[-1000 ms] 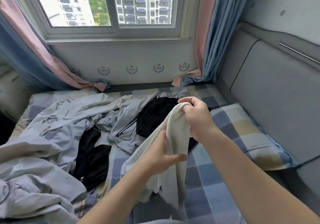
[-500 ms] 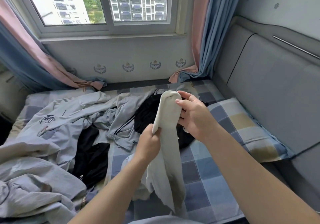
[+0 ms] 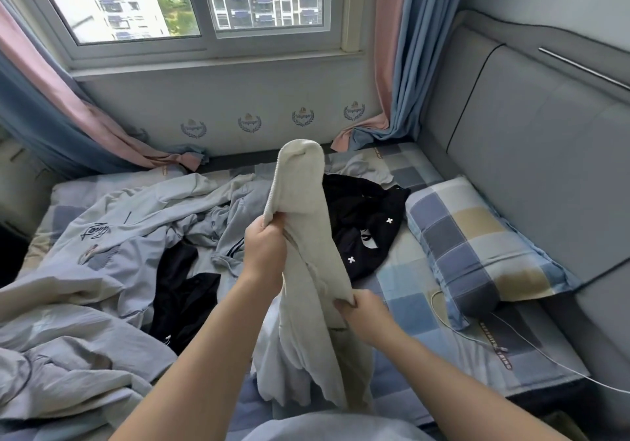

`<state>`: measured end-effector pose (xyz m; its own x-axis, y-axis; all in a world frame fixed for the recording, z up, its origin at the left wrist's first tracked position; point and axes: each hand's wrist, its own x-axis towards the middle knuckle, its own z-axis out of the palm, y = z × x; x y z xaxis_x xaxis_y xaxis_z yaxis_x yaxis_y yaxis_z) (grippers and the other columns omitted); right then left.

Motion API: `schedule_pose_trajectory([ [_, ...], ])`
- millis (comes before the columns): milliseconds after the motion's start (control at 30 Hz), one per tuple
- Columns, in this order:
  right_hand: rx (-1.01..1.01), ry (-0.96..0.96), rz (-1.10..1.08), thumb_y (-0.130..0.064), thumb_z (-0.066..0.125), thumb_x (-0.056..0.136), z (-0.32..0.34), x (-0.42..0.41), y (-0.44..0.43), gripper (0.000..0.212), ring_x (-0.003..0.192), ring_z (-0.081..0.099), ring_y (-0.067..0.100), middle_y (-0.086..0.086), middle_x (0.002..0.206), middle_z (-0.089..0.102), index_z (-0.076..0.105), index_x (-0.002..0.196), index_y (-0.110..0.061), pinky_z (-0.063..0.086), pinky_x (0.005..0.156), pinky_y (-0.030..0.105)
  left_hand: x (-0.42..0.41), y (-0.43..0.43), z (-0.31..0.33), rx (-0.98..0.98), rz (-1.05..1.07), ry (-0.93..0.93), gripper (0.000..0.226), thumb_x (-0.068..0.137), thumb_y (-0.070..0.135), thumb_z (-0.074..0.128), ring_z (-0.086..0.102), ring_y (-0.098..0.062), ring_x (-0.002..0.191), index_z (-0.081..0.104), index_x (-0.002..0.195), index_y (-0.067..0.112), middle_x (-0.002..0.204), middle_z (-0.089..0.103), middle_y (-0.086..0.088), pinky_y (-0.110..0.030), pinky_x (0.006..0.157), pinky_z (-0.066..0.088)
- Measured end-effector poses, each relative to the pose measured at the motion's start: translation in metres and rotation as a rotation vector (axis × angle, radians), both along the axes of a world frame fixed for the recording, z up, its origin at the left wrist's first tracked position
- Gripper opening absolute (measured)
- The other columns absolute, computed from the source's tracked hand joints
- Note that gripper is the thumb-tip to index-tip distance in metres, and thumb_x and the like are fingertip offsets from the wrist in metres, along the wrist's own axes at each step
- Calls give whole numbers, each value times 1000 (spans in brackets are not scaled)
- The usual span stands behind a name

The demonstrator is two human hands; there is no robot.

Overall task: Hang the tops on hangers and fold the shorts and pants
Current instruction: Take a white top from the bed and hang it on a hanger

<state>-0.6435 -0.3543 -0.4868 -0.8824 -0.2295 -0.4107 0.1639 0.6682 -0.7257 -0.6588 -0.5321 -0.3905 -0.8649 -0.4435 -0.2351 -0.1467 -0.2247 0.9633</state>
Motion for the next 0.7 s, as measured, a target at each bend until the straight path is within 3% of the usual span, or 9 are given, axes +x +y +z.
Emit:
schedule_pose_trajectory([
  [67,-10,66,-40,-27,55,99,4,-5,8,35,58,47,6,-11,61,53,53,65,-25,37,54,23,-2,-8,-8,-35,49,-50,20,102,18,46,55,-26,83,60,90,10,90,58,-11,-41,72,46],
  [133,-77,117,-67,-20,53,97,16,-14,13,30,55,43,8,-10,57,50,51,67,-21,35,52,28,-3,-12,-18,-74,62,-102,21,100,23,48,57,-27,82,60,97,7,90,60,-10,-41,70,45],
  [233,-192,166,-141,-7,50,91,39,-26,11,28,57,40,9,-12,55,46,47,64,-16,32,55,29,0,-11,-36,-117,-15,-189,21,101,32,54,68,-26,95,64,110,15,101,71,-3,-43,84,55],
  [367,-370,206,-245,0,48,89,70,-38,4,15,66,44,14,4,67,49,51,75,4,36,61,31,12,-4,-48,-303,-494,-425,60,94,63,54,63,-20,111,62,128,15,121,68,-1,-39,94,50],
  [433,-443,210,-295,-1,48,91,87,-43,1,15,70,45,18,10,73,50,51,84,11,37,63,33,21,3,-47,-368,-763,-450,82,83,80,46,55,-14,126,60,136,18,135,61,5,-37,108,42],
  [533,-568,136,-366,-7,48,97,109,-48,-5,16,76,50,24,12,81,52,54,84,0,45,68,43,35,20,-43,-391,-928,-346,96,69,90,54,53,-6,126,58,137,22,137,58,12,-34,112,40],
  [600,-689,39,-410,-8,48,99,120,-50,-10,12,79,57,28,15,86,56,58,93,-5,53,75,49,41,30,-43,-469,-921,-280,83,69,75,67,61,-12,117,59,131,20,128,64,5,-38,102,50],
  [700,-857,-62,-459,-5,47,101,133,-51,-16,11,67,67,25,18,84,61,58,100,-2,60,65,40,43,39,-55,-581,-755,-205,31,92,37,65,67,-25,101,67,110,12,107,73,-6,-47,91,54],
])
